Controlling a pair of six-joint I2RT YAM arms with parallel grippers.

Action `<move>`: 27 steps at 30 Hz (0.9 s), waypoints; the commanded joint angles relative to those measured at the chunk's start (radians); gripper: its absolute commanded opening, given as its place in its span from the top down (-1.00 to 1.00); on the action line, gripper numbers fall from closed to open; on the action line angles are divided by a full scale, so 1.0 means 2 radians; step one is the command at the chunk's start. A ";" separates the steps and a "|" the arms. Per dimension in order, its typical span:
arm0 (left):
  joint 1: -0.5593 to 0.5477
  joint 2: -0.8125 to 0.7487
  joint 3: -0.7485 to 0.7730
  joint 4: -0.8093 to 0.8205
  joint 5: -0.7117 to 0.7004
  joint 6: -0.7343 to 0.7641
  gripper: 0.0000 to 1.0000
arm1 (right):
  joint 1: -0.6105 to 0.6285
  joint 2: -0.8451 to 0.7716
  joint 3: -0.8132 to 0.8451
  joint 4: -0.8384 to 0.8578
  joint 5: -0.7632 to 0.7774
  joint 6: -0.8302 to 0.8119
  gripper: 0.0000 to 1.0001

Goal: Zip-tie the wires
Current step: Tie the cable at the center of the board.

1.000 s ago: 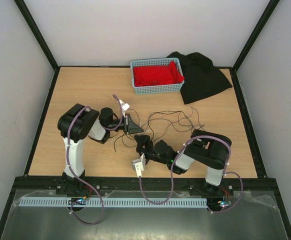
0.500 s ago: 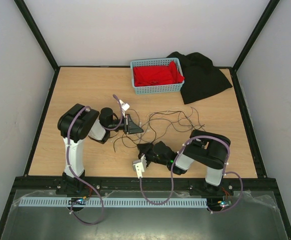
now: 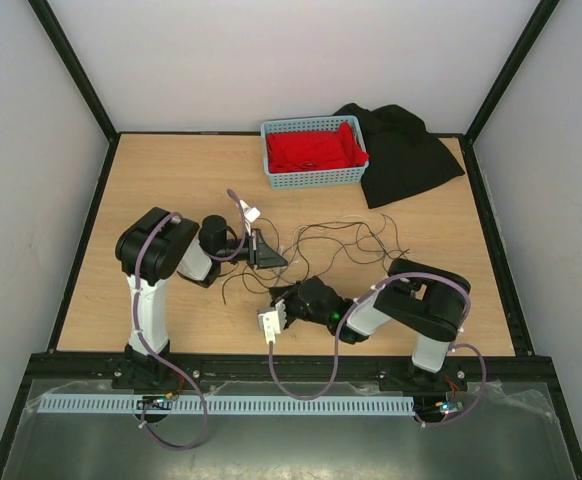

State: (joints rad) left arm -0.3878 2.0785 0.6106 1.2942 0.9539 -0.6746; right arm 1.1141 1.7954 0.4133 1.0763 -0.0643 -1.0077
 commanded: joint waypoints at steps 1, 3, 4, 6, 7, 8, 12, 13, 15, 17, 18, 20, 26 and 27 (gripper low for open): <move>-0.002 0.003 0.011 0.009 0.011 0.009 1.00 | -0.015 -0.028 0.029 -0.084 -0.046 0.084 1.00; -0.002 0.003 0.011 0.009 0.012 0.009 1.00 | -0.035 -0.035 0.047 -0.128 -0.091 0.120 1.00; -0.002 0.002 0.011 0.009 0.013 0.010 1.00 | -0.046 -0.038 0.056 -0.151 -0.112 0.135 1.00; -0.002 0.002 0.011 0.009 0.014 0.011 1.00 | -0.065 -0.043 0.069 -0.183 -0.162 0.165 1.00; -0.002 0.001 0.011 0.009 0.015 0.013 1.00 | -0.072 -0.046 0.072 -0.193 -0.177 0.175 1.00; -0.002 0.000 0.010 0.009 0.015 0.015 1.00 | -0.079 -0.049 0.074 -0.199 -0.192 0.188 1.00; -0.002 -0.006 0.006 0.009 0.015 0.033 1.00 | -0.108 -0.056 0.078 -0.210 -0.244 0.243 1.00; -0.002 -0.009 0.004 0.009 0.016 0.040 1.00 | -0.114 -0.055 0.080 -0.216 -0.261 0.254 1.00; -0.002 -0.015 0.000 0.009 0.016 0.055 1.00 | -0.125 -0.052 0.083 -0.217 -0.285 0.277 1.00; -0.003 -0.021 -0.002 0.009 0.015 0.064 1.00 | -0.135 -0.048 0.086 -0.214 -0.301 0.302 1.00; -0.003 -0.023 -0.003 0.009 0.015 0.068 1.00 | -0.140 -0.045 0.088 -0.209 -0.308 0.318 1.00; -0.003 -0.024 -0.003 0.009 0.016 0.069 1.00 | -0.154 -0.037 0.092 -0.200 -0.334 0.349 1.00; -0.006 -0.020 -0.002 0.009 0.012 0.075 1.00 | -0.189 -0.023 0.095 -0.136 -0.384 0.457 1.00; -0.006 -0.018 -0.002 0.009 0.012 0.075 1.00 | -0.191 -0.022 0.095 -0.124 -0.387 0.471 1.00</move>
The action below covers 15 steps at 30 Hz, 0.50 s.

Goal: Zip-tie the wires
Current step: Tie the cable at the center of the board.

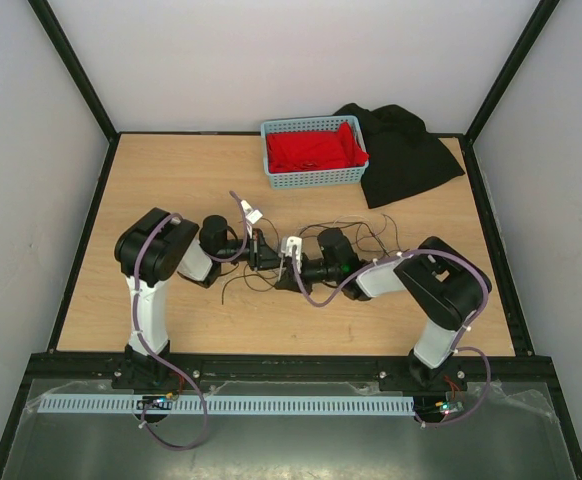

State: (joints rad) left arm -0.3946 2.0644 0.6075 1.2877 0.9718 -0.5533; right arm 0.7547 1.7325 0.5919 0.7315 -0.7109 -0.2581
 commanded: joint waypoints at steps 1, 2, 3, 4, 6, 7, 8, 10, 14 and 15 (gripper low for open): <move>-0.003 -0.008 0.000 0.012 0.002 0.015 1.00 | -0.011 0.010 0.006 0.055 -0.065 0.105 0.96; -0.005 -0.006 0.000 0.012 0.001 0.016 1.00 | -0.012 0.010 0.009 0.056 -0.064 0.115 0.92; -0.006 -0.004 0.001 0.012 0.000 0.017 1.00 | -0.012 0.012 0.013 0.054 -0.065 0.123 0.90; -0.007 -0.002 0.001 0.012 -0.002 0.019 1.00 | -0.012 0.013 0.017 0.049 -0.066 0.128 0.90; -0.008 0.000 0.002 0.012 -0.005 0.021 1.00 | -0.012 0.015 0.024 0.045 -0.068 0.141 0.89; -0.010 0.001 0.002 0.012 -0.006 0.023 1.00 | -0.012 0.015 0.023 0.048 -0.066 0.149 0.89; -0.010 0.002 0.001 0.012 -0.009 0.025 1.00 | -0.012 0.016 0.022 0.055 -0.066 0.158 0.88; -0.012 0.002 -0.001 0.012 -0.011 0.032 1.00 | -0.013 0.019 0.018 0.072 -0.065 0.177 0.86; -0.013 -0.008 -0.011 0.013 -0.029 0.060 1.00 | -0.016 0.024 0.015 0.079 -0.073 0.199 0.91; -0.012 -0.013 -0.013 0.013 -0.032 0.067 1.00 | -0.017 0.026 0.013 0.077 -0.077 0.202 0.92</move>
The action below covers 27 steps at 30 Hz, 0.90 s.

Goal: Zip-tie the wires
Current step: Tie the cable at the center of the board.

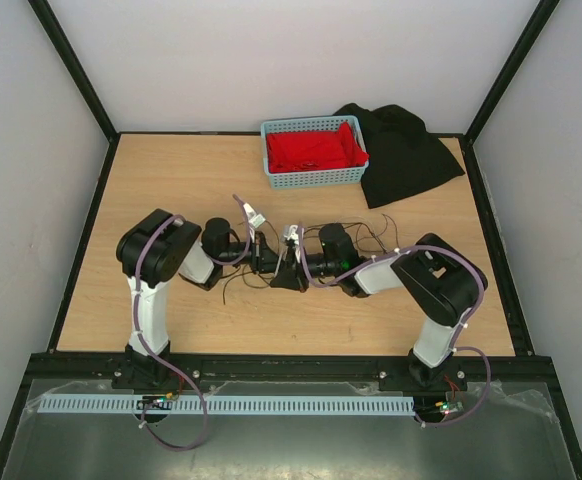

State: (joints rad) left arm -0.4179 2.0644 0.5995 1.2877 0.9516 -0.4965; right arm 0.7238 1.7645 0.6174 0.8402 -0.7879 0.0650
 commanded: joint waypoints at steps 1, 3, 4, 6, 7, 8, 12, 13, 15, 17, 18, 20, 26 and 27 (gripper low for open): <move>0.000 -0.020 -0.011 0.013 -0.026 0.051 1.00 | -0.002 0.012 -0.001 0.020 -0.041 0.043 0.93; 0.000 -0.031 -0.015 0.013 -0.031 0.065 1.00 | -0.003 0.017 -0.004 0.014 -0.048 0.042 0.94; 0.000 -0.036 -0.015 0.014 -0.033 0.071 1.00 | -0.003 0.019 -0.006 0.013 -0.050 0.042 0.94; 0.000 -0.044 -0.017 0.016 -0.036 0.079 1.00 | -0.004 0.024 -0.009 0.011 -0.053 0.041 0.94; 0.000 -0.048 -0.016 0.016 -0.037 0.083 1.00 | -0.004 0.026 -0.009 0.009 -0.053 0.040 0.94; 0.000 -0.051 -0.015 0.017 -0.039 0.084 1.00 | -0.004 0.027 -0.010 0.006 -0.055 0.039 0.94; 0.003 -0.056 -0.007 0.017 -0.044 0.088 1.00 | -0.003 0.026 -0.013 -0.001 -0.059 0.032 0.91; 0.003 -0.056 -0.005 0.018 -0.046 0.089 1.00 | -0.003 0.024 -0.015 -0.001 -0.060 0.031 0.89; 0.004 -0.056 -0.002 0.017 -0.053 0.094 1.00 | -0.004 0.020 -0.016 -0.001 -0.062 0.030 0.87; 0.005 -0.054 0.001 0.018 -0.060 0.102 1.00 | -0.003 0.018 -0.017 -0.003 -0.065 0.028 0.87; 0.005 -0.054 0.004 0.017 -0.062 0.105 1.00 | -0.004 0.018 -0.016 -0.006 -0.068 0.027 0.87; 0.005 -0.056 0.009 0.019 -0.067 0.115 1.00 | -0.004 0.023 -0.018 -0.008 -0.072 0.026 0.88; 0.005 -0.063 0.018 0.020 -0.073 0.124 1.00 | -0.003 0.024 -0.024 -0.007 -0.068 0.024 0.85; 0.005 -0.062 0.018 0.020 -0.072 0.123 1.00 | -0.004 0.022 -0.024 -0.007 -0.066 0.023 0.82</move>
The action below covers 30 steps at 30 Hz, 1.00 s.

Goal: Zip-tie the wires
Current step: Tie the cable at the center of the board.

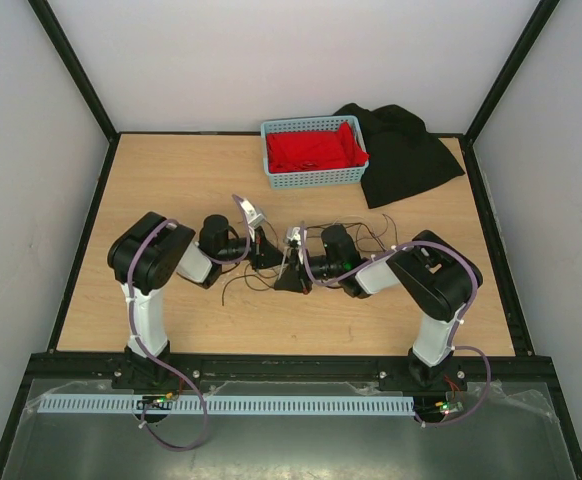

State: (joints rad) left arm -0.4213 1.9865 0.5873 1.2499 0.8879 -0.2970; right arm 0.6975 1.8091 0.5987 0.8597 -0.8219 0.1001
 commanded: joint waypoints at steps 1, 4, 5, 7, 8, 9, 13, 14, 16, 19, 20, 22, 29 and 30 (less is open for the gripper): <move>0.007 -0.023 0.022 0.040 -0.042 0.024 1.00 | 0.009 -0.002 -0.015 -0.017 -0.048 0.006 0.79; 0.006 -0.020 0.018 0.041 -0.044 0.023 1.00 | 0.009 -0.009 -0.013 -0.021 -0.041 0.004 0.64; 0.005 -0.018 0.017 0.042 -0.044 0.023 1.00 | 0.009 -0.010 -0.012 -0.022 -0.039 0.003 0.59; 0.003 -0.016 0.014 0.043 -0.046 0.023 1.00 | 0.009 -0.013 -0.010 -0.026 -0.036 -0.001 0.54; 0.001 -0.014 0.014 0.044 -0.046 0.022 1.00 | 0.009 -0.015 -0.009 -0.029 -0.035 -0.003 0.52; -0.001 -0.011 0.013 0.046 -0.048 0.022 1.00 | 0.009 -0.017 -0.007 -0.032 -0.034 -0.004 0.52; -0.013 0.003 0.011 0.054 -0.053 0.022 1.00 | 0.008 -0.025 -0.003 -0.044 -0.027 -0.011 0.51; -0.014 0.007 0.010 0.056 -0.053 0.022 1.00 | 0.008 -0.027 -0.002 -0.047 -0.026 -0.012 0.51; -0.016 0.014 0.008 0.062 -0.056 0.020 1.00 | 0.008 -0.032 -0.001 -0.054 -0.025 -0.016 0.55; -0.016 0.022 0.004 0.071 -0.057 0.017 1.00 | 0.007 -0.035 0.001 -0.059 -0.028 -0.019 0.70; -0.016 0.023 0.004 0.074 -0.056 0.016 1.00 | 0.006 -0.034 0.002 -0.059 -0.029 -0.018 0.80; -0.017 0.025 0.002 0.078 -0.055 0.015 1.00 | 0.006 -0.034 0.004 -0.059 -0.031 -0.016 0.88; -0.017 0.028 -0.011 0.115 -0.053 0.021 1.00 | 0.001 -0.033 0.007 -0.062 -0.057 -0.001 1.00; -0.017 0.026 -0.011 0.115 -0.050 0.023 1.00 | -0.001 -0.030 0.009 -0.063 -0.063 0.004 1.00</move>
State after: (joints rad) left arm -0.4549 2.0296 0.5762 1.3876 0.7803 -0.2718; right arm 0.7059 1.7672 0.5938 0.7528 -0.8696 0.0788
